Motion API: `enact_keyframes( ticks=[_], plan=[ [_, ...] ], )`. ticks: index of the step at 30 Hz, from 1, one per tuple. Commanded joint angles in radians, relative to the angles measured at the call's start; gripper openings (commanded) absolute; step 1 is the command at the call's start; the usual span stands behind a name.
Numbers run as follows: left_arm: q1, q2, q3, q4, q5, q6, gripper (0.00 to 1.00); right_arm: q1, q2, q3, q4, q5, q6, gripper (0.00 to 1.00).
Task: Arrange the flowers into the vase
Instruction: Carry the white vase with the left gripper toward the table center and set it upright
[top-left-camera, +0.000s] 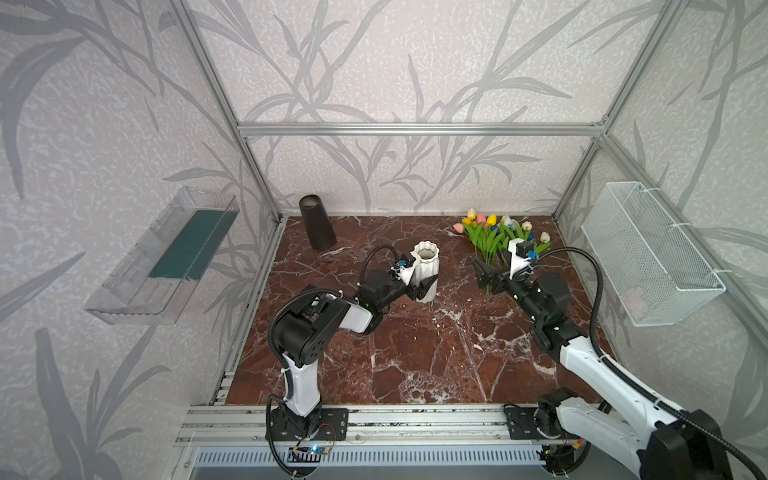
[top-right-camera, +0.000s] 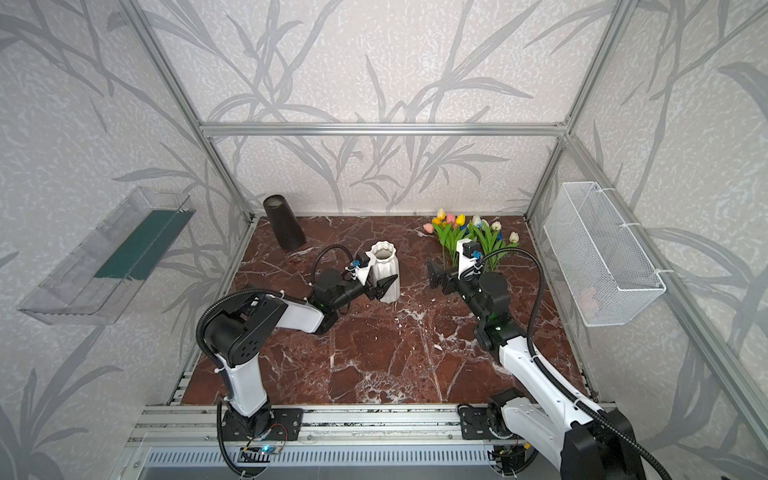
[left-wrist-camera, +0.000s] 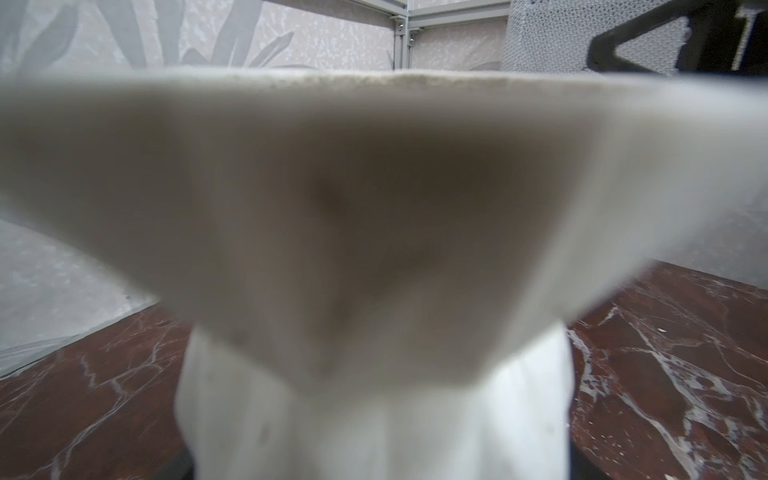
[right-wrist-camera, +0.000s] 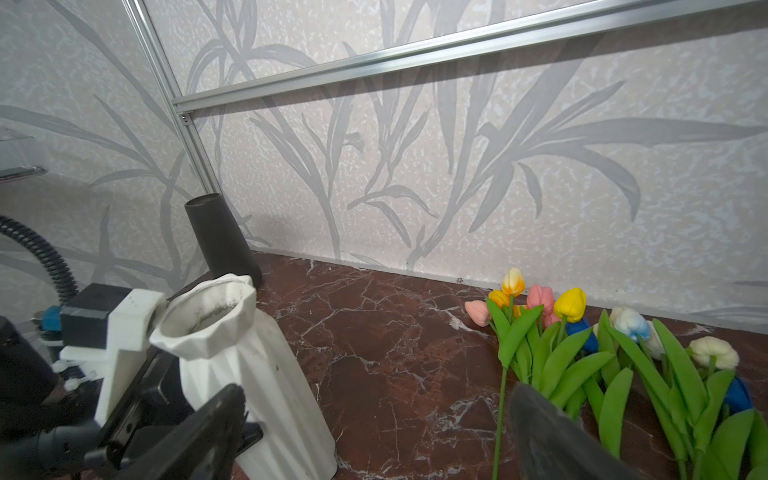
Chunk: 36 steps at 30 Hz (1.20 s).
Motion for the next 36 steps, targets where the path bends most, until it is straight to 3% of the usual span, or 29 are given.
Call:
enact_keyframes(
  ticks=[1,6,9,10,11,12,17,23,25,28,36],
  plan=[
    [-0.009,-0.083,-0.006,0.158,0.02,0.035,0.04,-0.004,0.024,0.072,-0.089,0.039,-0.027,0.98],
    [-0.015,-0.112,-0.002,0.066,0.037,0.058,0.04,-0.014,0.059,0.115,-0.151,0.05,-0.014,0.97],
    [-0.017,-0.104,-0.005,0.071,0.022,0.069,0.15,-0.017,0.075,0.117,-0.141,0.048,-0.013,0.97],
    [-0.017,-0.104,-0.004,0.072,0.022,0.065,0.22,-0.018,0.078,0.122,-0.146,0.053,-0.008,0.97],
    [-0.016,-0.106,-0.002,0.069,0.027,0.062,0.35,-0.02,0.082,0.127,-0.153,0.054,-0.001,0.97],
    [-0.017,-0.104,0.0,0.067,0.03,0.062,0.4,-0.021,0.087,0.13,-0.153,0.05,-0.001,0.97],
    [-0.017,-0.073,-0.002,0.102,0.019,0.065,0.35,-0.023,0.092,0.134,-0.161,0.045,-0.008,0.97],
    [-0.015,-0.056,-0.024,0.157,-0.006,0.055,0.41,-0.026,0.074,0.122,-0.16,0.056,-0.028,0.97],
    [-0.013,-0.058,-0.034,0.166,-0.015,0.052,0.53,-0.028,0.069,0.113,-0.154,0.039,-0.04,0.99],
    [-0.006,-0.063,-0.042,0.156,-0.006,0.052,0.61,-0.029,0.073,0.11,-0.152,0.022,-0.048,1.0],
    [0.0,-0.091,-0.051,0.124,0.007,0.052,0.95,-0.039,0.077,0.118,-0.167,0.021,-0.047,0.99]
  ],
)
